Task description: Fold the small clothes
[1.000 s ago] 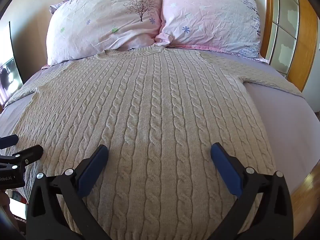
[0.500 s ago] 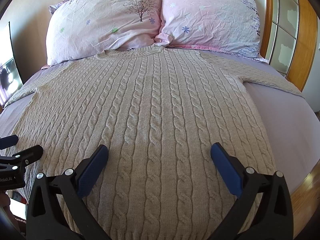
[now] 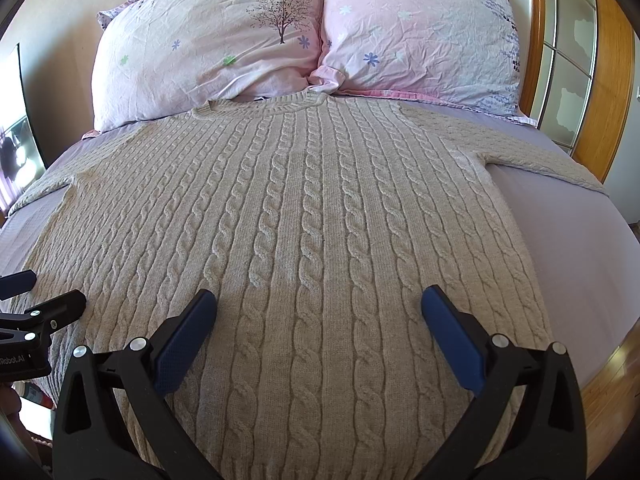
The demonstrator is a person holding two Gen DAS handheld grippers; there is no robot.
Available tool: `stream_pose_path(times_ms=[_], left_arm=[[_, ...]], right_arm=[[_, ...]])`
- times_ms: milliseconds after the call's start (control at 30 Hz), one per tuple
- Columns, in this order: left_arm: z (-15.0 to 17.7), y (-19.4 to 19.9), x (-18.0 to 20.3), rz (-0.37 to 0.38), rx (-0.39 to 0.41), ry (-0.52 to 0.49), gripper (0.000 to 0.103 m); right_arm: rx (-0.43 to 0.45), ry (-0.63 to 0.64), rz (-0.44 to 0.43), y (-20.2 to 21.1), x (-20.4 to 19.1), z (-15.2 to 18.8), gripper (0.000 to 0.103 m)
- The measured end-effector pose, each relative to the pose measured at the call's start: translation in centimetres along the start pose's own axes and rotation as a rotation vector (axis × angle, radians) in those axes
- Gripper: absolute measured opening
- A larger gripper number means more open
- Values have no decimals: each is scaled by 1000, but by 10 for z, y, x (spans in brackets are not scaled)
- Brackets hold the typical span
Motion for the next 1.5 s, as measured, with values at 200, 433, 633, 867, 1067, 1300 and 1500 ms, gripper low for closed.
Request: stream_pose_path(times_ms=[200, 433, 633, 867, 1067, 1300, 1500], left_arm=[[0, 0, 0, 0, 1, 0, 101], [0, 0, 0, 0, 3, 0, 101], [0, 0, 0, 0, 4, 0, 101], [0, 0, 0, 0, 5, 0, 101], [0, 0, 0, 0, 6, 0, 101], [0, 0, 0, -1, 4, 0, 101], [-7, 0, 0, 0, -17, -11, 101]], right_arm=[[1, 0, 0, 0, 0, 0, 102], [1, 0, 0, 0, 0, 0, 102], [1, 0, 0, 0, 0, 0, 102], [1, 0, 0, 0, 0, 0, 102], [0, 1, 0, 0, 0, 0, 102], [-7, 5, -2, -2, -2, 4, 102], [-24, 30, -15, -5, -4, 1, 102]])
Point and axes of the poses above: each gripper's, at about its wrist camera, not at the fingertips, and y roughly against the way its jaws point, x to its right, z to its underside, the point moved 1 cm from there along -y, roughly the way its jaws point, and after that the axes turned 2 degrees about -z, right-handed, at the moved point
